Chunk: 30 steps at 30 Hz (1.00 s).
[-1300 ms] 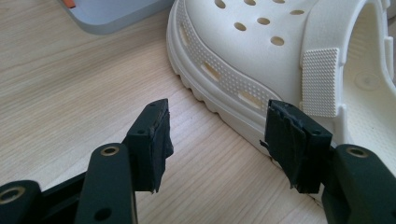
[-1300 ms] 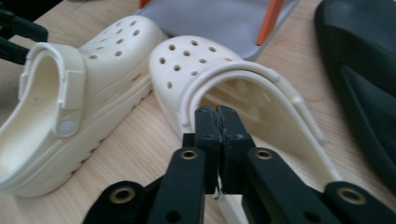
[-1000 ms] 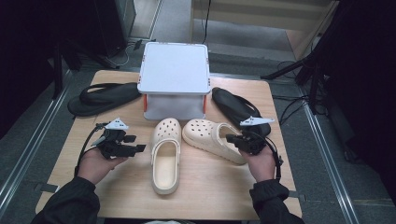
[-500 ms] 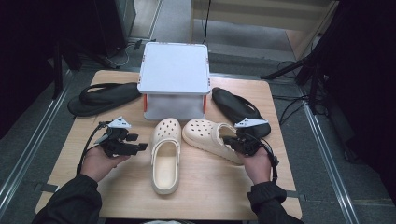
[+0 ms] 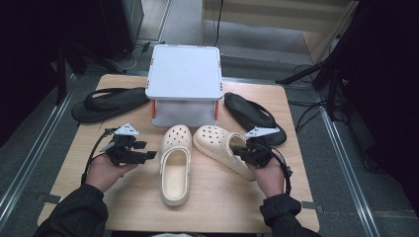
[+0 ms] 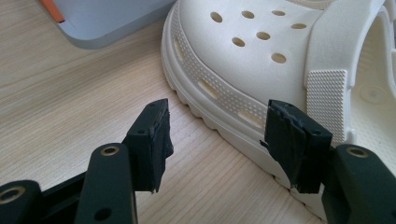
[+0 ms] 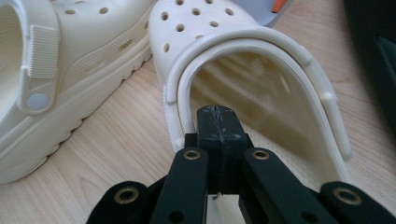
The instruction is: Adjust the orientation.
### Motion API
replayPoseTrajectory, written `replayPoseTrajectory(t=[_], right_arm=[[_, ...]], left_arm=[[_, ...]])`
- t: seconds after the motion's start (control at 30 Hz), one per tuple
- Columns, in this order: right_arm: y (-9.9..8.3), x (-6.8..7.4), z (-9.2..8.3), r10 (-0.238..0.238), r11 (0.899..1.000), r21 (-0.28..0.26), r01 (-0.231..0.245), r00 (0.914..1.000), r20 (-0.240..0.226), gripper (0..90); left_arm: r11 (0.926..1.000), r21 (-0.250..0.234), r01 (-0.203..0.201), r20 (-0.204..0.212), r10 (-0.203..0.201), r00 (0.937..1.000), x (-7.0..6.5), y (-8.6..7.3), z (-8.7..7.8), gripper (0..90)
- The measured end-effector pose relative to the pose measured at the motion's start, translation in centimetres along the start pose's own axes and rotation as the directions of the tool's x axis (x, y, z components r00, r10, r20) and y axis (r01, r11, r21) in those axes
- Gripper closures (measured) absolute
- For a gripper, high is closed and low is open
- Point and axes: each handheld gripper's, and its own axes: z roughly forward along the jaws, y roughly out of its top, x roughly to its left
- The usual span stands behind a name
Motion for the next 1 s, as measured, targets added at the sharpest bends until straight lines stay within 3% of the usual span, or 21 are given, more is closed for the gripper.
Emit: replayPoseTrajectory(t=[0.77,1.0], right_arm=[[0.5,2.4,0.9,-0.044,0.999,0.014,0.045,0.9971,-0.062,90.0],[0.7,3.4,1.3,-0.062,0.998,0.021,0.063,0.9951,-0.078,90.0]], left_arm=[[1.0,0.0,-0.001,-0.004,0.001,1.0,-0.1,0.0,0.1,41.1],[1.0,0.002,0.002,0.005,-0.002,1.0,-0.2,0.1,0.0,45.1]])
